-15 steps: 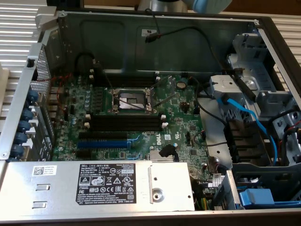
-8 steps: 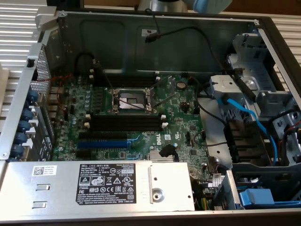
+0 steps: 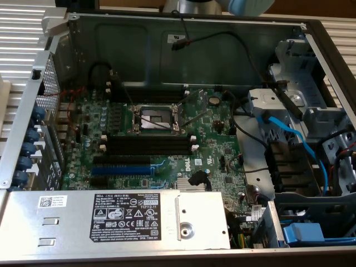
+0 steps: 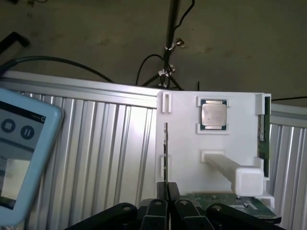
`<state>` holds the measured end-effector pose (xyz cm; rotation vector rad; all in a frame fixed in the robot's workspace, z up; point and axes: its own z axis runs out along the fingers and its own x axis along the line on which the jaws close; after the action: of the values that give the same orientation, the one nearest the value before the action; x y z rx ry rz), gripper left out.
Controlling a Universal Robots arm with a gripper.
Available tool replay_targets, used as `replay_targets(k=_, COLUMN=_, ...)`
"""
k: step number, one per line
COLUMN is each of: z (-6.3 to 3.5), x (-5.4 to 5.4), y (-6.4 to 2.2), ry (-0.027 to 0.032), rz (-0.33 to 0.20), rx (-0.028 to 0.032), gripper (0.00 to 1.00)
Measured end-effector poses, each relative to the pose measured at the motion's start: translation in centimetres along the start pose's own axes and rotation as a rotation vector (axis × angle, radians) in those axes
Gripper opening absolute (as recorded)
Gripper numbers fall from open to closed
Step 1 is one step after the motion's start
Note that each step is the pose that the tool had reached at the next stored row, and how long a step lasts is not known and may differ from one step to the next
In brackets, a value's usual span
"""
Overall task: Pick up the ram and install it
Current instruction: 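Pick up the ram and move it above insertion slot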
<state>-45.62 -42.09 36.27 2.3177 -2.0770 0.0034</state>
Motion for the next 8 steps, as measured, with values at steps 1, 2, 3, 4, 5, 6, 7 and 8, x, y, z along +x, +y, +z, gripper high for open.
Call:
replay_targets(k=1, z=-0.03, x=-0.1, y=-0.15, ry=0.0027, rz=0.0, rx=-0.0003, gripper=0.12)
replay_targets(k=2, z=-0.04, x=-0.2, y=-0.25, ry=0.0072, rz=0.0, rx=-0.0011, gripper=0.12)
replay_targets(k=3, z=-0.05, x=-0.2, y=-0.44, ry=0.0125, rz=0.0, rx=-0.0016, gripper=0.12)
replay_targets(k=4, z=-0.08, x=-0.2, y=-0.68, ry=0.0146, rz=0.0, rx=-0.0019, gripper=0.12)
replay_targets(k=5, z=-0.14, x=-0.2, y=-0.92, ry=0.0148, rz=0.0, rx=-0.0019, gripper=0.12)
replay_targets(k=6, z=-0.21, x=-0.1, y=-1.14, ry=0.0149, rz=0.0, rx=-0.0019, gripper=0.12)
replay_targets(k=7, z=-0.3, x=-0.1, y=-1.32, ry=0.0149, rz=0.0, rx=-0.0018, gripper=0.12)
replay_targets(k=8, z=-0.41, x=-0.1, y=-1.48, ry=0.0146, rz=0.0, rx=-0.0018, gripper=0.12)
